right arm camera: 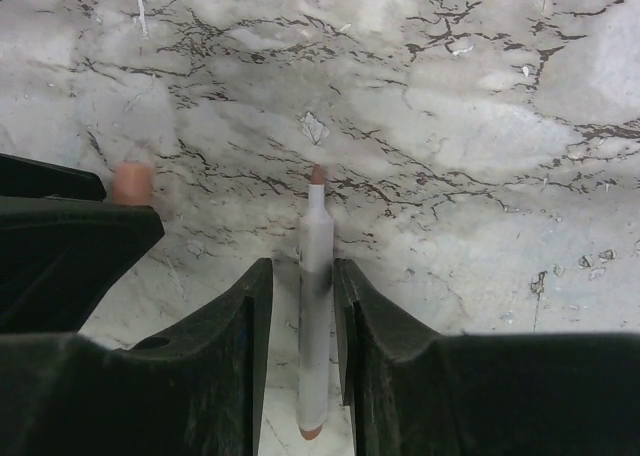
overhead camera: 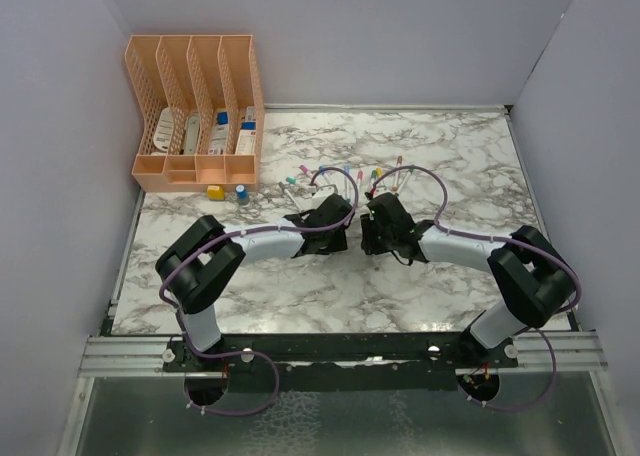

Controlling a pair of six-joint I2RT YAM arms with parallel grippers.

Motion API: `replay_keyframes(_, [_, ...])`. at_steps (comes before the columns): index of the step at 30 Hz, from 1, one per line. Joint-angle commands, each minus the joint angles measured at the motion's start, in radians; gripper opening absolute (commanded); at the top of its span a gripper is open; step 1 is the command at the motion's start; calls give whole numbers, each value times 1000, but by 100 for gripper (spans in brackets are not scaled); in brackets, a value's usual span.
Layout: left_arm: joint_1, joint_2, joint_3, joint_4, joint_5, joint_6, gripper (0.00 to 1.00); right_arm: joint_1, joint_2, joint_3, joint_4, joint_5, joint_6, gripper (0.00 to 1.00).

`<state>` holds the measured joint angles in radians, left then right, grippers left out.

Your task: Open the pen caps

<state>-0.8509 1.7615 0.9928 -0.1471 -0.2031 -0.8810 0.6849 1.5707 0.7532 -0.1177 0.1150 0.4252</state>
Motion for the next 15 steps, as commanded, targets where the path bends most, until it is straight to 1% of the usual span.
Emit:
replay_keyframes(1, [-6, -8, -16, -42, -15, -8, 40, -9, 16, -7, 15, -20, 14, 32])
replay_keyframes(3, [-5, -19, -15, -42, -15, -10, 45, -10, 8, -4, 13, -19, 14, 35])
replay_keyframes(6, [-5, -45, -7, -49, -26, -5, 47, -14, -13, 3, 8, -19, 11, 36])
replay_keyframes(8, [-4, -59, 0, -63, -47, 1, 51, -18, -28, 14, 4, -18, 3, 40])
replay_keyframes(10, [1, -111, 8, -81, -72, 7, 52, -19, -42, 30, -1, -18, -10, 41])
replay_keyframes(11, [6, -129, 11, -91, -85, 12, 55, -19, -49, 38, 0, -19, -22, 44])
replay_keyframes(13, [21, -170, 10, -109, -108, 20, 56, -21, -52, 66, 4, -25, -54, 50])
replay_keyframes(15, [46, -224, -5, -118, -131, 23, 65, -20, -47, 104, 9, -40, -90, 53])
